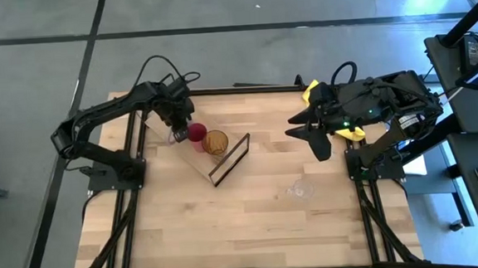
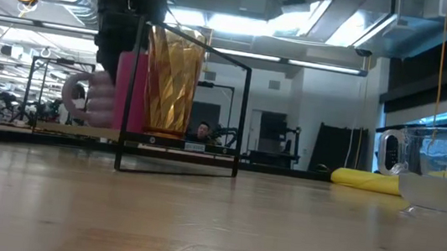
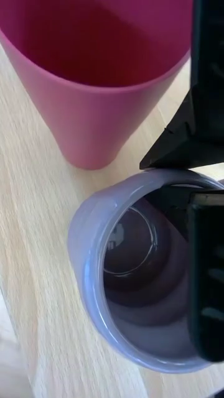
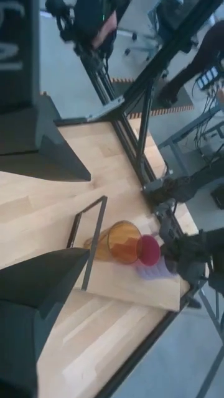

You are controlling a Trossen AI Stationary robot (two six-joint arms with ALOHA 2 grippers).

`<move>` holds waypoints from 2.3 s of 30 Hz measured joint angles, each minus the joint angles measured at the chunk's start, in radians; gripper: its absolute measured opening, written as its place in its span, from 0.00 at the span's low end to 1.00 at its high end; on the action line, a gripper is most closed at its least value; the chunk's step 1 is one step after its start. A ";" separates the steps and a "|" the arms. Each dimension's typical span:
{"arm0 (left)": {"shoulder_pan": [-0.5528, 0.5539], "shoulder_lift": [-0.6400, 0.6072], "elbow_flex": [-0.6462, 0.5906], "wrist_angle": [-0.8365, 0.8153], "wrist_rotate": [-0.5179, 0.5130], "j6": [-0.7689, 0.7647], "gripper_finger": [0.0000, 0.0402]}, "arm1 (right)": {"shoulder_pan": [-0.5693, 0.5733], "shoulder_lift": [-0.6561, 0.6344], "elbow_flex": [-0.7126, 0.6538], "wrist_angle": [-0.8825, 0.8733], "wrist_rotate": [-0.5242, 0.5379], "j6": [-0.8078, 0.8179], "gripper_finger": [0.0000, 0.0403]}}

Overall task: Stack small to large cups/mugs on shelf
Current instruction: Put the violet cup on the shelf

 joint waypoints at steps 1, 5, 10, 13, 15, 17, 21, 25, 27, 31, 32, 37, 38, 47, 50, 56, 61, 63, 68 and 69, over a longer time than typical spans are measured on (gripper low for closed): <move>0.000 -0.002 0.000 0.001 0.005 -0.005 0.07 | 0.000 0.000 0.000 -0.007 0.011 0.000 0.46; -0.002 -0.015 -0.001 -0.003 0.067 -0.045 0.07 | 0.000 0.000 0.000 -0.029 0.030 0.000 0.46; -0.003 -0.020 0.008 -0.036 0.090 -0.055 0.08 | 0.000 0.000 0.000 -0.030 0.032 -0.001 0.46; -0.003 -0.020 0.017 -0.034 0.044 -0.055 0.09 | 0.000 0.000 0.000 -0.031 0.032 -0.001 0.46; -0.003 -0.020 0.022 -0.041 0.011 -0.054 0.09 | 0.000 0.000 0.000 -0.031 0.032 -0.001 0.46; -0.003 -0.020 0.026 -0.044 0.006 -0.054 0.09 | 0.000 0.000 0.000 -0.032 0.032 -0.001 0.46; -0.003 -0.021 0.030 -0.037 0.005 -0.044 0.10 | 0.000 0.000 0.000 -0.033 0.032 -0.004 0.46; -0.003 -0.021 0.030 -0.018 0.007 -0.041 0.10 | 0.000 0.000 0.000 -0.033 0.032 -0.009 0.46; -0.003 -0.021 0.030 -0.012 0.011 -0.040 0.10 | 0.000 0.000 0.000 -0.033 0.032 -0.009 0.46; -0.003 -0.021 0.030 -0.021 0.020 -0.043 0.10 | 0.000 0.000 0.000 -0.034 0.031 -0.013 0.46; -0.003 -0.021 0.030 -0.020 0.023 -0.045 0.10 | 0.000 0.000 0.000 -0.034 0.031 -0.013 0.46; -0.003 -0.021 0.030 -0.020 0.035 -0.050 0.10 | 0.000 0.000 0.000 -0.034 0.031 -0.013 0.46; -0.003 -0.021 0.030 -0.020 0.035 -0.050 0.10 | 0.000 0.000 0.000 -0.034 0.031 -0.013 0.46; -0.003 -0.021 0.030 -0.019 0.037 -0.034 0.10 | 0.000 0.000 0.000 -0.034 0.031 -0.013 0.46; -0.003 -0.021 0.030 -0.015 0.034 -0.027 0.12 | 0.000 0.000 0.000 -0.034 0.031 -0.011 0.46; -0.003 -0.023 0.032 -0.007 0.032 -0.028 0.19 | 0.000 0.000 0.000 -0.035 0.031 -0.006 0.46; -0.003 -0.023 0.032 -0.008 0.027 -0.032 0.21 | 0.000 0.000 0.000 -0.048 0.031 -0.005 0.46; -0.003 -0.023 0.032 -0.008 0.013 -0.032 0.21 | 0.000 0.000 0.000 -0.057 0.031 -0.002 0.46; -0.003 -0.023 0.032 -0.012 -0.002 -0.035 0.21 | 0.000 0.000 0.000 -0.077 0.031 0.002 0.46; -0.003 -0.023 0.032 -0.016 -0.002 -0.035 0.21 | 0.000 0.000 0.000 -0.076 0.031 0.002 0.46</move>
